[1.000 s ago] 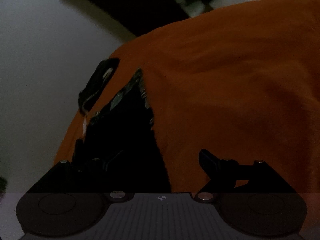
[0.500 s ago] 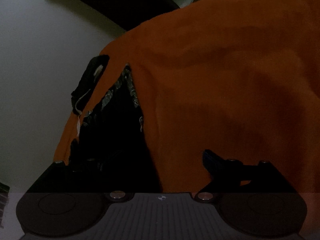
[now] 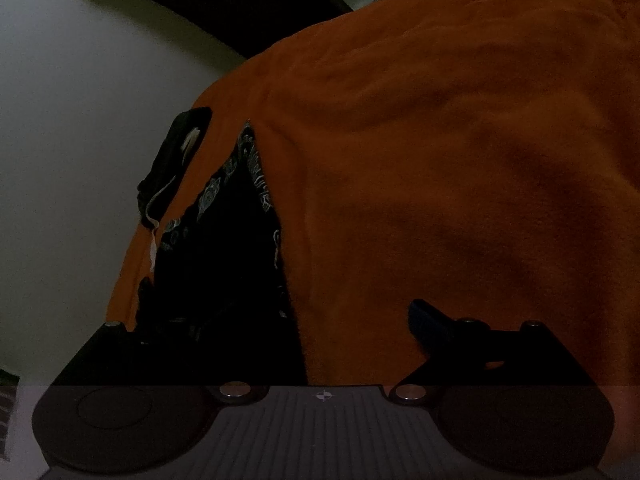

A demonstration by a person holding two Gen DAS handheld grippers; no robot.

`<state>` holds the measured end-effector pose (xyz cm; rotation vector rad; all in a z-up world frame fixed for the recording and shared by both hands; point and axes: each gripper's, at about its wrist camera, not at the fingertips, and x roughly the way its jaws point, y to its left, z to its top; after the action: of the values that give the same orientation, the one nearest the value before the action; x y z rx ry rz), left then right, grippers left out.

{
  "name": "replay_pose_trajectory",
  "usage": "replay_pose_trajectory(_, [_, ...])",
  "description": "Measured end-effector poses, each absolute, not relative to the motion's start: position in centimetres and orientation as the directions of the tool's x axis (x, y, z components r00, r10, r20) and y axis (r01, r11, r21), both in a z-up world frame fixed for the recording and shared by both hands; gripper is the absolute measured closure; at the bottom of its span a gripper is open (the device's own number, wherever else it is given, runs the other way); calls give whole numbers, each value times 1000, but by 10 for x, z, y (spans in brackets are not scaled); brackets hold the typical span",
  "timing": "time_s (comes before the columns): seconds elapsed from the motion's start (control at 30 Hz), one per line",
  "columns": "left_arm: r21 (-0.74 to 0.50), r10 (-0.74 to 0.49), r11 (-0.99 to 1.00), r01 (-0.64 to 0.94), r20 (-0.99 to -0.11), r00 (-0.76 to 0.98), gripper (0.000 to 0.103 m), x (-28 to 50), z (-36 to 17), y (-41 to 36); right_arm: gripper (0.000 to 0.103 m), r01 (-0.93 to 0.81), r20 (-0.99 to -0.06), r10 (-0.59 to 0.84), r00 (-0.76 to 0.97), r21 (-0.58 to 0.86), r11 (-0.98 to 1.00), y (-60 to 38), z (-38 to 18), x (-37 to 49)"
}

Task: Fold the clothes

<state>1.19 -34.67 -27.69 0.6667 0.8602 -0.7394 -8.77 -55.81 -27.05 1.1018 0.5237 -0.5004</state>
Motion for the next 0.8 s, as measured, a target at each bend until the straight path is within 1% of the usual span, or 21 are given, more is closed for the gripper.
replay_pose_trajectory(0.17, [62,-397,607,793,-840,369,87,27,-258,-320,9,608,-640,-72,765,681,408,-579,-268,-63])
replay_pose_trajectory(0.23, [-19,-450,608,794,-831,325,87,37,-252,-310,9,595,-638,-43,769,688,416,-596,-267,-46])
replay_pose_trajectory(0.3, [-104,-504,605,789,-818,278,87,48,-247,-298,9,573,-637,8,770,697,431,-610,-270,-26])
replay_pose_trajectory(0.4, [-214,-553,610,763,-805,216,87,69,-243,-281,9,548,-643,108,758,718,429,-631,-280,5])
replay_pose_trajectory(0.43, [-249,-566,612,750,-800,197,87,77,-242,-275,7,546,-642,127,756,726,418,-634,-283,13])
replay_pose_trajectory(0.47, [-283,-579,614,736,-795,177,87,85,-242,-270,2,546,-640,142,755,734,404,-637,-286,21])
replay_pose_trajectory(0.53, [-352,-606,615,706,-784,137,87,99,-244,-261,0,541,-617,155,771,764,351,-641,-291,33])
replay_pose_trajectory(0.63, [-396,-625,614,683,-772,114,87,108,-246,-256,0,531,-570,167,804,816,229,-650,-293,46])
replay_pose_trajectory(0.7, [-406,-631,612,679,-768,110,87,111,-246,-253,0,512,-554,161,817,825,239,-649,-287,57])
replay_pose_trajectory(0.8, [-416,-639,610,675,-762,108,87,114,-247,-250,1,549,-604,169,779,787,280,-642,-283,81])
